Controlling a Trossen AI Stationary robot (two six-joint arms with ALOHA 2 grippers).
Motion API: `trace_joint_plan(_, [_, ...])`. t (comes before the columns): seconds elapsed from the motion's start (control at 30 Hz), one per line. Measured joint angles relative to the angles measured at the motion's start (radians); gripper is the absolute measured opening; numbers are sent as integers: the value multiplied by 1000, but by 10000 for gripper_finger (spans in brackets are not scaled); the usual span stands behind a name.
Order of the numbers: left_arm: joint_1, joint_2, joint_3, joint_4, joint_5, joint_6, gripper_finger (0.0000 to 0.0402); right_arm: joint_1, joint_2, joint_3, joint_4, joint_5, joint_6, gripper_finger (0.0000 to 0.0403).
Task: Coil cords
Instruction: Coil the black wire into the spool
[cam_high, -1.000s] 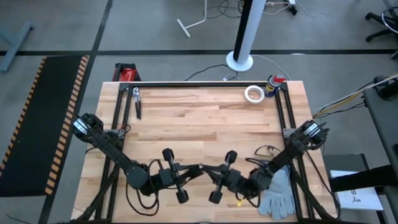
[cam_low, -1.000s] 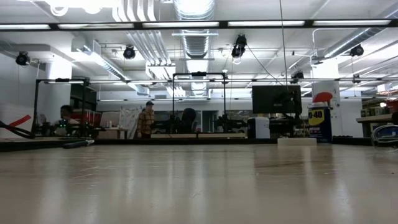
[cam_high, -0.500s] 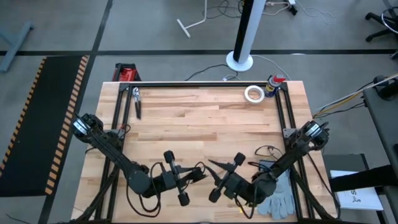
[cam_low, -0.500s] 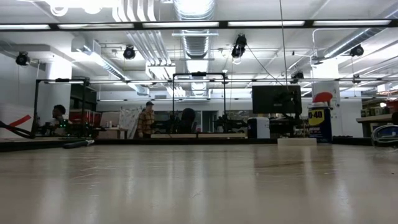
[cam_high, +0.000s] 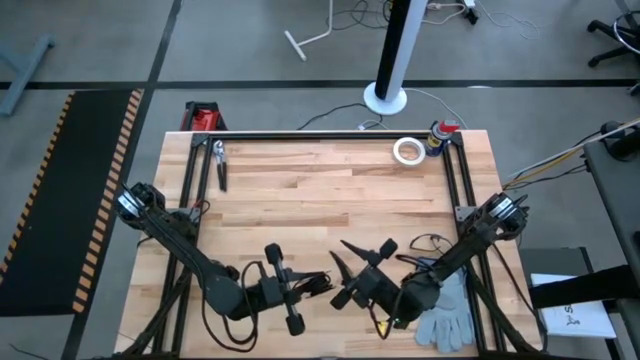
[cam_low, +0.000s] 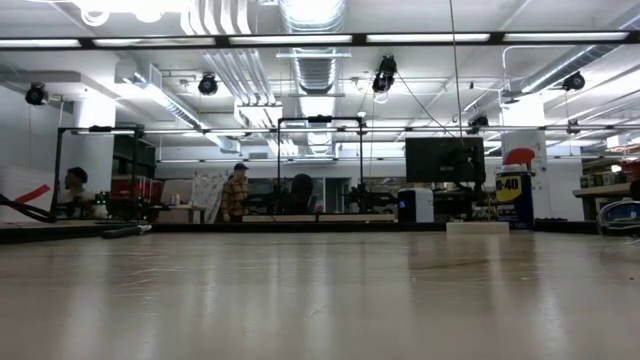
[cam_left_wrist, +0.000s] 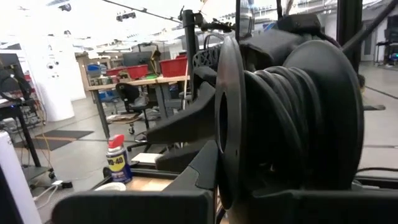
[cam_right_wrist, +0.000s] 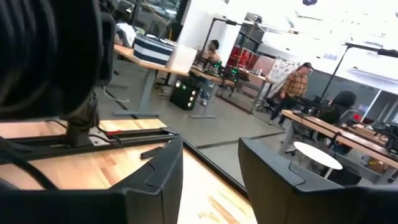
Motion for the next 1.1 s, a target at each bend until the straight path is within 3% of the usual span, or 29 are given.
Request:
trace_joint_plan(0.23, [0,-10,0,-11,-50,28,0,57,-1,-2,-6,63,-8,111])
trace_joint_plan(0.33, [2,-16,0,-6,-55,37,0,105,-1,-16,-9,48,76,102])
trace_joint_plan(0.47, [13,-16,0,6,-30,39,0,127,4,-47,-83,-90,293,100])
trace_joint_plan(0.63, [18,-14,0,72,33,35,0,77,6,-60,-161,-271,521,116])
trace_joint_plan(0.83, [18,-13,0,122,114,36,0,31,6,-69,-164,-379,585,137])
trace_joint_plan(0.97, [18,-13,0,148,145,41,0,6,6,-79,-167,-524,639,147])
trace_joint_plan(1.1, [18,-13,0,157,180,34,0,-13,6,-80,-165,-557,667,153])
